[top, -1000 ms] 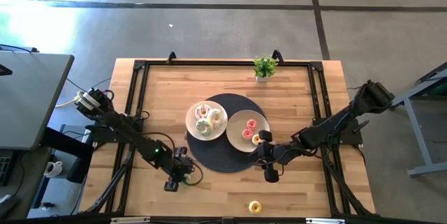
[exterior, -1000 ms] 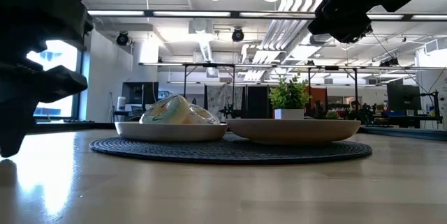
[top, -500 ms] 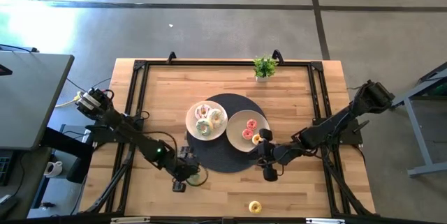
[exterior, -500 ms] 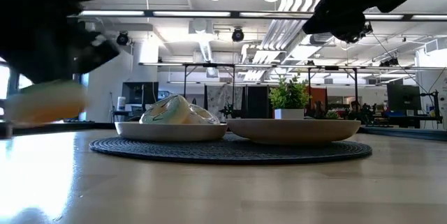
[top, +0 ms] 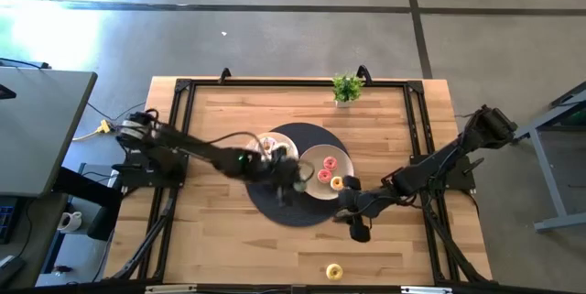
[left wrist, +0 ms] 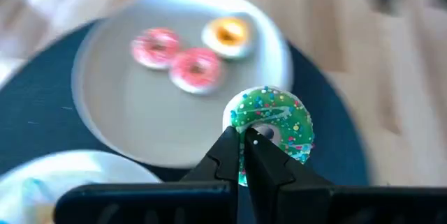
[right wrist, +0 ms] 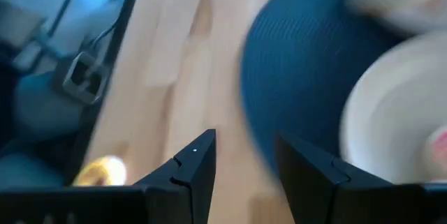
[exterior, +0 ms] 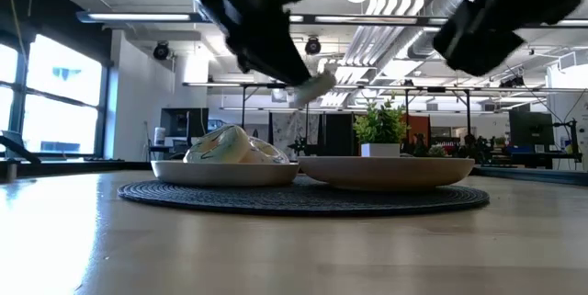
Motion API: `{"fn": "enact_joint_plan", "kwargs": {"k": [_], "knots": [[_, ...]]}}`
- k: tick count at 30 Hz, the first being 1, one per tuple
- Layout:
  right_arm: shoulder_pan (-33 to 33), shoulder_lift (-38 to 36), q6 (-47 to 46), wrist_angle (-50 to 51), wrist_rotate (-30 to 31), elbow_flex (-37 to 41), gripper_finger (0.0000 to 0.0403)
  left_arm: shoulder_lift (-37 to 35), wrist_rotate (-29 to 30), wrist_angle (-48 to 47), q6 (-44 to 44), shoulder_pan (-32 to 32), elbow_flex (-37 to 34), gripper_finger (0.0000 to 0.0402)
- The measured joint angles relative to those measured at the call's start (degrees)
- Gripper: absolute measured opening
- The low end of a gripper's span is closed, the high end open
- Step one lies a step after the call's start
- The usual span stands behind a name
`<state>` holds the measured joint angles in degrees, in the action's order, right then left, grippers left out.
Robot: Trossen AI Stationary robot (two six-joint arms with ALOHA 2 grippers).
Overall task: Pick & Place donuts
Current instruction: Put the small green donut on the light brown plate
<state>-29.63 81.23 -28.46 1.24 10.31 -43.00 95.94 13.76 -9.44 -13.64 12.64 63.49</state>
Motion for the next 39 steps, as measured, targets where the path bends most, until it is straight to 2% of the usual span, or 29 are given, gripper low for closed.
{"fn": "enact_joint_plan", "kwargs": {"k": [4,9,14,20,31,36,39], "knots": [[0.0,0.0,-5.3,4.1,-4.9,0.0,0.0142,3.6,-0.7,1.4,0.8,-6.0,2.7,0.0005],[0.0,0.0,-6.4,7.9,-4.6,0.0,0.0142,9.6,-6.1,1.2,-3.1,-11.8,5.7,0.0005],[0.0,0.0,-6.2,9.5,-4.6,0.0,0.0142,13.4,-8.5,1.1,-3.4,-15.1,8.6,0.0005],[0.0,0.0,-6.2,9.5,-4.5,0.0,0.0142,16.6,-9.0,3.4,-0.6,-16.2,10.6,0.0005],[0.0,0.0,-6.1,9.5,-4.5,0.0,0.0142,16.6,-9.0,3.5,1.8,-16.4,11.1,0.0005],[0.0,0.0,-6.1,9.5,-4.5,0.0,0.0142,16.6,-12.4,3.3,1.8,-16.9,11.1,0.0014],[0.0,0.0,-6.1,9.5,-4.5,0.0,0.0142,16.6,-9.4,3.3,0.9,-16.8,11.1,0.0031]]}}
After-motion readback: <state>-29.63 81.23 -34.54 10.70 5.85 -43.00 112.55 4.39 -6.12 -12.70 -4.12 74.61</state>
